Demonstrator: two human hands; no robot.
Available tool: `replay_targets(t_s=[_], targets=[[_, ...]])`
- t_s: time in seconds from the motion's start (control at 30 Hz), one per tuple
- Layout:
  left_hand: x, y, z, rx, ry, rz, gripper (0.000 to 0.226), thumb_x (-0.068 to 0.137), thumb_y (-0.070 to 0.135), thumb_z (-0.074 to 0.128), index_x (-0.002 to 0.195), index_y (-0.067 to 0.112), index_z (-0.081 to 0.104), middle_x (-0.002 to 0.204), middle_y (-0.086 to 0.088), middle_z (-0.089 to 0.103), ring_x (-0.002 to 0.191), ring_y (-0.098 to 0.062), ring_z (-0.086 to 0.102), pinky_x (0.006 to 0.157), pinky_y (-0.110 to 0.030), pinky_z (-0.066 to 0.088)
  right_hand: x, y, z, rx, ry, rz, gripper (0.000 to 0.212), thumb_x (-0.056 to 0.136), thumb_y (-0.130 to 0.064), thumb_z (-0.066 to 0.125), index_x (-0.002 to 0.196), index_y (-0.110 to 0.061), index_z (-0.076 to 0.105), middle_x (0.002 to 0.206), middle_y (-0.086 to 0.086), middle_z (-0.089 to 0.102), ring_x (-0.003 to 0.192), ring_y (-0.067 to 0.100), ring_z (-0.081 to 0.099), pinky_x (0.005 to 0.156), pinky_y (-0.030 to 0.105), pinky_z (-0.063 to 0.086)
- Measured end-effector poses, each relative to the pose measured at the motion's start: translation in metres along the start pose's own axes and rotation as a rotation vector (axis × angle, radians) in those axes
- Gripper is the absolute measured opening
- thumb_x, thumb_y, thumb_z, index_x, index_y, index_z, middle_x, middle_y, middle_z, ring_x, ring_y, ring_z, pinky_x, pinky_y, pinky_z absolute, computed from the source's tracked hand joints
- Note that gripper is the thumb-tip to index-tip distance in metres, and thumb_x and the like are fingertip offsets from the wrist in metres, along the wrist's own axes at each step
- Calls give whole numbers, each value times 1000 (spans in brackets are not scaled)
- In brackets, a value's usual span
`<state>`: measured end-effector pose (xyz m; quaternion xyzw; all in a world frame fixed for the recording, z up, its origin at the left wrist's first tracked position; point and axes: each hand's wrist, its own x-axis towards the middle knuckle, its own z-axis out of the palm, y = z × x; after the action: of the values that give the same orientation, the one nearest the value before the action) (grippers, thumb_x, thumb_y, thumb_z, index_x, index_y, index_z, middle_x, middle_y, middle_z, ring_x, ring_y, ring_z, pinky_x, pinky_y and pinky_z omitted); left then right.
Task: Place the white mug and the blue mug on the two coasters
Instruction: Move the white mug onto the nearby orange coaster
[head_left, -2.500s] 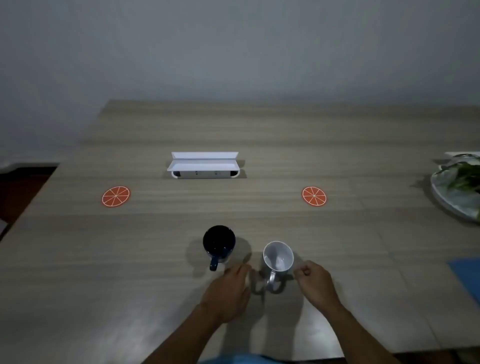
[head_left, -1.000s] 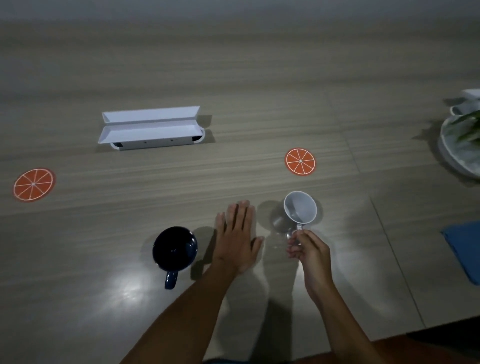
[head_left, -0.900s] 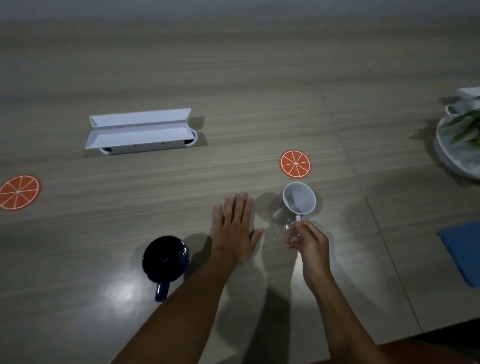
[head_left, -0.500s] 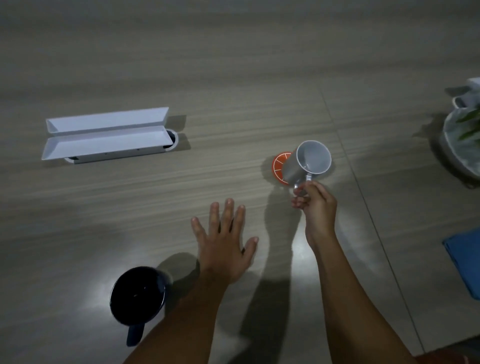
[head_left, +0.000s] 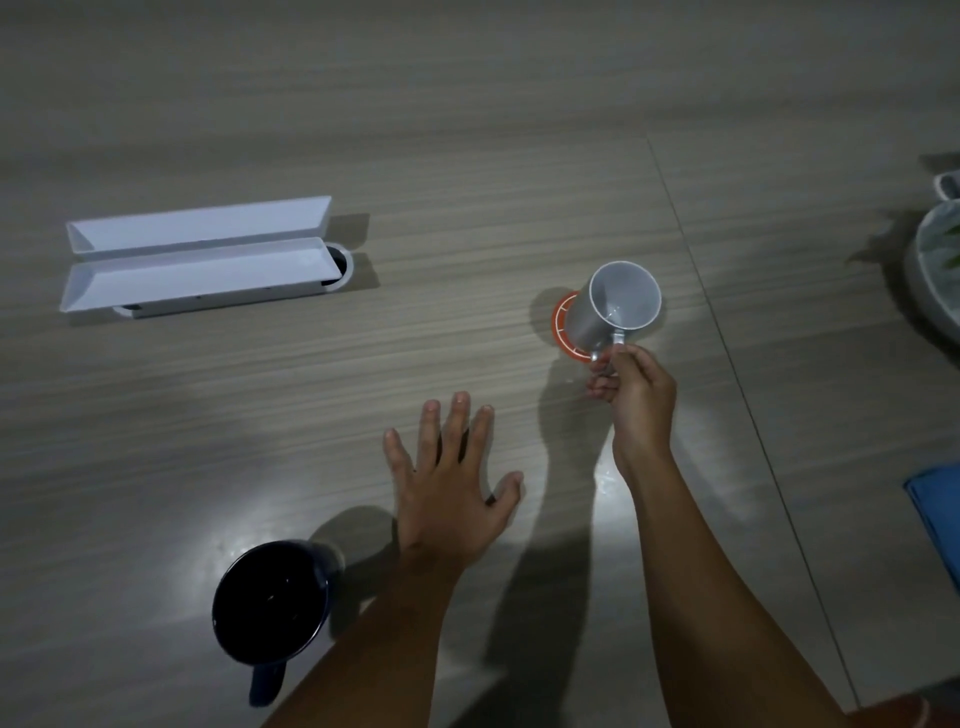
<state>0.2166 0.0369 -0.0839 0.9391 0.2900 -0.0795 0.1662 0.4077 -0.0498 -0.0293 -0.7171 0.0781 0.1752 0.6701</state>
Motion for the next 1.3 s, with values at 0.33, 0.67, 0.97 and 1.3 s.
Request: replay_targets(t_s=[0.33,0.67,0.97,1.3], targets=[[0,0,0,-1,12,-3,82,90,70,34,159,30,15,171,0,6,157,-31,-1,116,-74,2,4,-5,-4,-17,2,-22,30,94,-8,54,68,-18,66,70,7,60,57,19,50,56,31,43],[-1,1,-1,2,10,-9,83,90,71,34,159,32,13,171,1,3,157,-30,-3,116,-73,2,6,-4,-4,-2,-33,-21,35,94,-7,54,64,-21,66,69,5,60,55,16,49,55,27,41],[-1,1,-1,2,10,-2,82,91,70,33,160,31,13,171,0,3,157,-30,-3,116,-74,4,5,-2,-6,-4,7,-43,31,93,-6,53,66,-18,64,69,6,59,56,17,49,53,24,41],[-1,0,-1,11,1,-3,82,92,71,29,160,31,10,171,0,0,157,-31,-5,116,-73,2,10,0,-7,-31,-2,-42,29,93,-9,53,67,-17,64,71,7,59,54,16,49,53,26,42]])
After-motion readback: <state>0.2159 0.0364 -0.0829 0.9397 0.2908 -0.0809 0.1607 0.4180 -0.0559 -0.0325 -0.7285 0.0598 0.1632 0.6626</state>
